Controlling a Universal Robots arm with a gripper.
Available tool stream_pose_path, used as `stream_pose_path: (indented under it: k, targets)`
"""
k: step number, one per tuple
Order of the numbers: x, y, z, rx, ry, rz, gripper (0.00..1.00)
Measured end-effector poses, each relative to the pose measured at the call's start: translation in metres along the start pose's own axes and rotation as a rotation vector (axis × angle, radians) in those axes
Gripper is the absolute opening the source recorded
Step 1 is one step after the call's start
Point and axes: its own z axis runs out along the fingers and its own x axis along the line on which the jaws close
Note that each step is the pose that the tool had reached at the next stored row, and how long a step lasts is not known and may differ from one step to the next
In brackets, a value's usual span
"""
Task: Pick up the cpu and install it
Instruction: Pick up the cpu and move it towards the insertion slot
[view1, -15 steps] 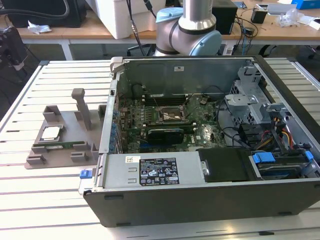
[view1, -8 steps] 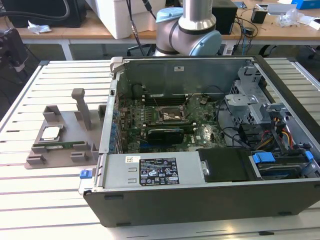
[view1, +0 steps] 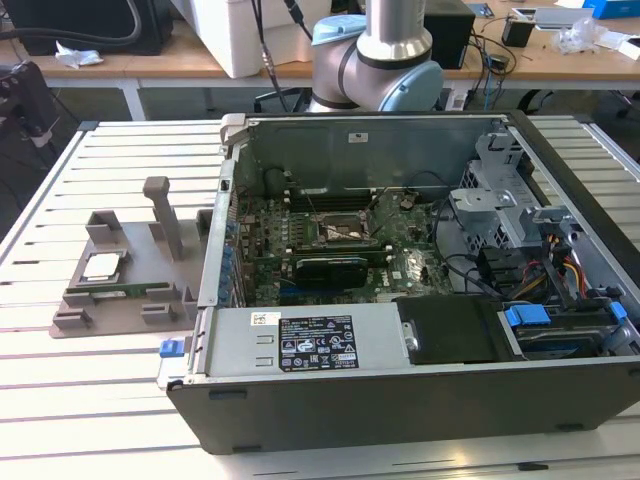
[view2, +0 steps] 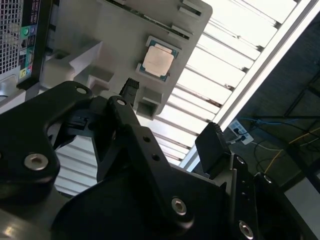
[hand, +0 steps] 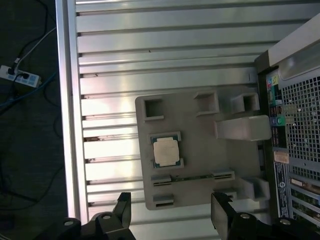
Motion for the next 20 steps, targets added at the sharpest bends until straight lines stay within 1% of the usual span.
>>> stream_pose_path:
  k: [20]
  targets:
    - [-0.0009,-0.0005,0.0151,0.0005,0.0000,0.000,0.73]
